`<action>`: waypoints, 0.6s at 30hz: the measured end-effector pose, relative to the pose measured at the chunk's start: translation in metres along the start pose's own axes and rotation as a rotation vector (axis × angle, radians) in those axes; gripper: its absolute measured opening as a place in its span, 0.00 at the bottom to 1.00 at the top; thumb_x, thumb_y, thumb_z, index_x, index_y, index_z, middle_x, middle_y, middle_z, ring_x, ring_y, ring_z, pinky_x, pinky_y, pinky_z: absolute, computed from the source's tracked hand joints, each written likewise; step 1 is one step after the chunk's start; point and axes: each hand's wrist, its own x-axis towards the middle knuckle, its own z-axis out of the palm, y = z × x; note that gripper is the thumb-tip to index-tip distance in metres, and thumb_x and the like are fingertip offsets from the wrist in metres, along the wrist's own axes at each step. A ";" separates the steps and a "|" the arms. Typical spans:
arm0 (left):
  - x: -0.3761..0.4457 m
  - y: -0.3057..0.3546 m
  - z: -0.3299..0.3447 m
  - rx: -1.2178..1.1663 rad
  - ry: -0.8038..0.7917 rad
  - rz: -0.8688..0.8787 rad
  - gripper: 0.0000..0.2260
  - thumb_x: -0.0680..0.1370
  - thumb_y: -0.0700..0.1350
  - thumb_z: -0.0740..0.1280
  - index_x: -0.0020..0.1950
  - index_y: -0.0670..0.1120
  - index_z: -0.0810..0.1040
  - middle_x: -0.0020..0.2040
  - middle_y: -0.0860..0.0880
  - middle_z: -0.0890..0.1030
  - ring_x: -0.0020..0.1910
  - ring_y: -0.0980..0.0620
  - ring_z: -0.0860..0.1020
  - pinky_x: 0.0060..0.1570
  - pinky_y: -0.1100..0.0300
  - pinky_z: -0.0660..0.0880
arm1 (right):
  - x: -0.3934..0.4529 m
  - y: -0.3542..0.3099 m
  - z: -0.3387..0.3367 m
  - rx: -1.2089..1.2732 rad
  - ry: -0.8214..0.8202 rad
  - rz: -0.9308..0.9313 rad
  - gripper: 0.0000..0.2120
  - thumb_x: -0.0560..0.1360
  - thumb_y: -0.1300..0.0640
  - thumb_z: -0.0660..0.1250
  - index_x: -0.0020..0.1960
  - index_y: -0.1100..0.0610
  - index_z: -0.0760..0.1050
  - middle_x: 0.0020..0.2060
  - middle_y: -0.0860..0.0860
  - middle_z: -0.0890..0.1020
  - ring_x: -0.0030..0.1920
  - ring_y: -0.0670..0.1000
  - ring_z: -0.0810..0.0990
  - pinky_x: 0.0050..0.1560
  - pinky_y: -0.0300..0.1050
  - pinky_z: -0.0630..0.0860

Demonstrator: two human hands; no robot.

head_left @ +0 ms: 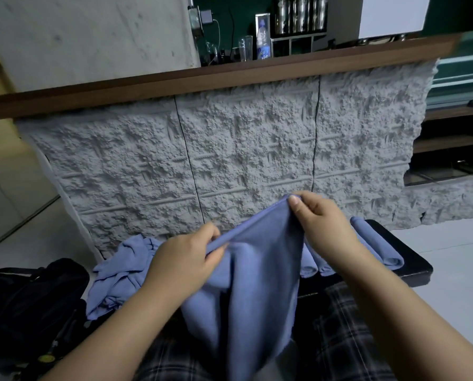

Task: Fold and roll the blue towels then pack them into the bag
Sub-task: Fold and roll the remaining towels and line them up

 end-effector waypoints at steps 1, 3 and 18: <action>-0.002 -0.009 0.002 0.059 -0.015 -0.001 0.09 0.69 0.57 0.56 0.39 0.52 0.67 0.23 0.50 0.74 0.21 0.46 0.74 0.18 0.59 0.65 | 0.006 0.006 -0.004 -0.005 0.029 0.045 0.11 0.81 0.55 0.58 0.44 0.56 0.77 0.35 0.48 0.78 0.40 0.45 0.73 0.43 0.44 0.67; -0.006 -0.029 0.005 0.190 -0.076 0.015 0.09 0.68 0.55 0.56 0.37 0.51 0.66 0.21 0.49 0.73 0.19 0.45 0.73 0.16 0.61 0.65 | 0.015 0.019 -0.012 -0.020 0.087 0.141 0.12 0.81 0.55 0.58 0.49 0.59 0.78 0.42 0.52 0.80 0.46 0.50 0.76 0.46 0.45 0.68; -0.008 -0.074 -0.022 0.444 -0.088 -0.033 0.22 0.67 0.51 0.76 0.55 0.48 0.71 0.25 0.44 0.78 0.23 0.43 0.77 0.20 0.58 0.68 | 0.025 0.032 -0.022 -0.086 0.219 0.219 0.16 0.82 0.54 0.56 0.47 0.66 0.74 0.40 0.59 0.76 0.44 0.53 0.72 0.40 0.47 0.66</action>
